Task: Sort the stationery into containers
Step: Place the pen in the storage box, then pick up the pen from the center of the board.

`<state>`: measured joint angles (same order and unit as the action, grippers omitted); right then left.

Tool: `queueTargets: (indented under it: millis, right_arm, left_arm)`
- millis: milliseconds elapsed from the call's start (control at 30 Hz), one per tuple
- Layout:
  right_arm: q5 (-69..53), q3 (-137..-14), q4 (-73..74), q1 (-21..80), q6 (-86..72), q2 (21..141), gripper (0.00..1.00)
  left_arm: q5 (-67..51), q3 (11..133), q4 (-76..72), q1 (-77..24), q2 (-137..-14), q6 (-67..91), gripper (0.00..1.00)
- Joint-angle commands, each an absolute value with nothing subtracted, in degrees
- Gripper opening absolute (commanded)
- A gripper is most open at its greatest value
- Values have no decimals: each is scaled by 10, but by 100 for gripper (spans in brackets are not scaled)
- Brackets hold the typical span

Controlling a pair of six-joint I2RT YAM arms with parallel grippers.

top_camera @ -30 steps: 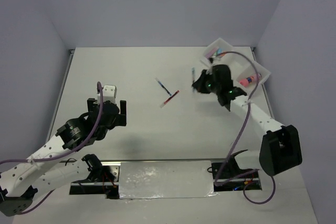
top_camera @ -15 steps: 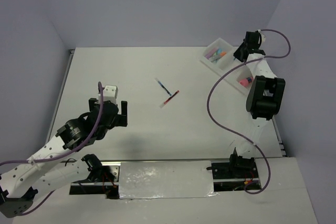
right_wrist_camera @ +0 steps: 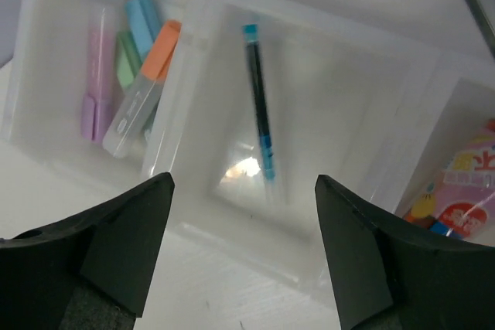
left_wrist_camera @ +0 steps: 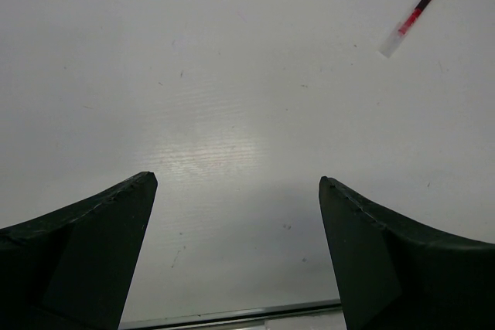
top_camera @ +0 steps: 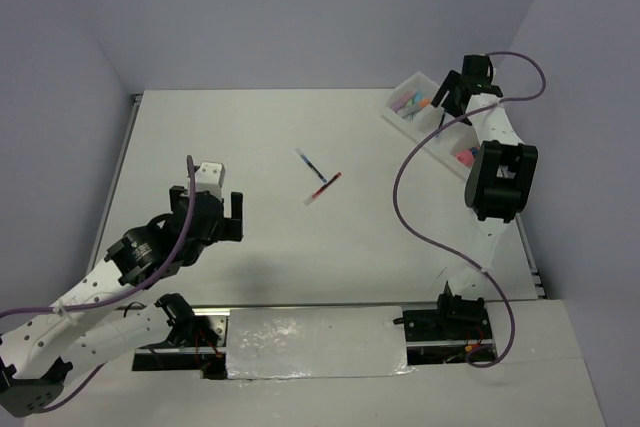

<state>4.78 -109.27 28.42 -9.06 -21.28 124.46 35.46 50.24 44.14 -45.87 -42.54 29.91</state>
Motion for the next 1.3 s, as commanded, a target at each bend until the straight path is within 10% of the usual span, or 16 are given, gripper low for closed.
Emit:
queueTargets:
  millis: [0, 267, 500, 1267]
  right_arm:
    - [35, -1044, 266, -37, -188, 1118, 82]
    - [143, -702, 91, 200, -267, 925, 100]
    - [296, -713, 148, 373, -464, 1014, 99]
    - [302, -753, 211, 419, -518, 1163, 59]
  left_arm:
    - [348, 502, 414, -452, -425, 285, 100]
    - [338, 501, 410, -436, -425, 280, 99]
    - [333, 500, 409, -434, -423, 280, 99]
    - [305, 493, 395, -434, -383, 267, 99]
